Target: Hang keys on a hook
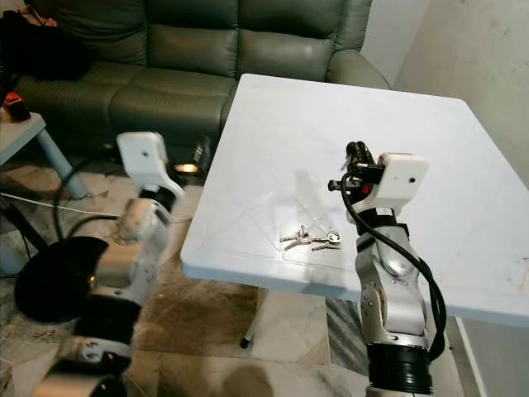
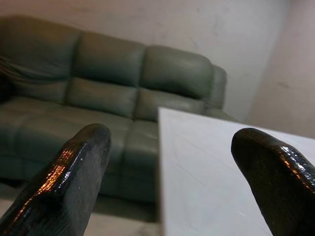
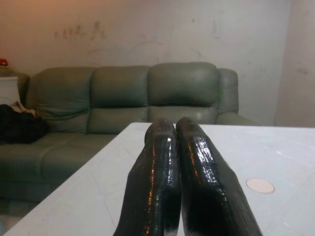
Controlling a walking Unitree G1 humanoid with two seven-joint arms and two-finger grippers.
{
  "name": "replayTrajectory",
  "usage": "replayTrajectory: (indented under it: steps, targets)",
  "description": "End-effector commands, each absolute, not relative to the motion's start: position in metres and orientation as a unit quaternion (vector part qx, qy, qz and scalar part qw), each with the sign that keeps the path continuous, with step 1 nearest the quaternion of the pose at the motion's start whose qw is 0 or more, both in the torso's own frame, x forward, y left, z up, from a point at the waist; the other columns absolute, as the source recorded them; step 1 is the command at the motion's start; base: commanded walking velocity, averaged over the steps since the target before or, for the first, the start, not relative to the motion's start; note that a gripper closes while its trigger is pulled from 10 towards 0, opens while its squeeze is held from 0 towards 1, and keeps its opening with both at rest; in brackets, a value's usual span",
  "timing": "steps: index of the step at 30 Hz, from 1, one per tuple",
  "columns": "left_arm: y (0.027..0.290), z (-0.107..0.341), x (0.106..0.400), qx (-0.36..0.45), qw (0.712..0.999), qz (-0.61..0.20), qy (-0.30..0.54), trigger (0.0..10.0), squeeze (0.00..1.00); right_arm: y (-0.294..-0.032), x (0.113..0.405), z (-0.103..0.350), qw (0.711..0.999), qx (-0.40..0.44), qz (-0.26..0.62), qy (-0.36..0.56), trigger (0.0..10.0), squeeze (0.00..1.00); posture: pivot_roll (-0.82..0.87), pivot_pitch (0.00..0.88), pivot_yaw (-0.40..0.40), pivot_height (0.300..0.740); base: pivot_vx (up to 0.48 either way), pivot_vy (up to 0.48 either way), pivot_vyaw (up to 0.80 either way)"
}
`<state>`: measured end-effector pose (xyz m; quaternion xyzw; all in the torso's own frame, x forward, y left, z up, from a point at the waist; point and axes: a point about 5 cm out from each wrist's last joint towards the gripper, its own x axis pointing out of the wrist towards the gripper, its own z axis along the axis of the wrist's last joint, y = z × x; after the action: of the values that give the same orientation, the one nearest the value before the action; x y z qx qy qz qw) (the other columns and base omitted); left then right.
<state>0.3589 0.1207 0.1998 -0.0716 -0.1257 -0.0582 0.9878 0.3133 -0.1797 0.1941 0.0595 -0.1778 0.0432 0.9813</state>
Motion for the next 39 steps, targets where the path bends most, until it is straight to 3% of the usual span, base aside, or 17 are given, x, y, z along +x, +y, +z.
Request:
replayTrajectory:
  steps: [1,10,23,39]
  targets:
    - [0.124,0.203,0.361,-0.06,0.988,-0.063,-0.13,10.0,0.0,-0.183,0.309,0.191,0.981,0.055,0.033,-0.183,10.0,0.0,0.12,0.022,-0.058,0.74,0.0,0.0,0.0]
    - [0.149,0.185,0.348,-0.065,0.99,-0.071,-0.107,10.0,0.0,-0.184,0.293,0.177,0.984,0.049,0.025,-0.17,10.0,0.0,0.11,0.019,-0.046,0.74,0.0,0.0,0.0]
    - [0.141,0.161,0.331,-0.081,0.992,-0.071,-0.06,10.0,0.0,-0.168,0.285,0.161,0.987,0.063,0.038,-0.144,10.0,0.0,0.12,0.009,-0.043,0.74,0.0,0.0,0.0]
    - [0.141,0.161,0.329,-0.075,0.993,-0.071,-0.06,10.0,0.0,-0.173,0.288,0.158,0.99,0.047,0.041,-0.128,10.0,0.0,0.13,0.0,-0.058,0.74,0.0,0.0,0.0]
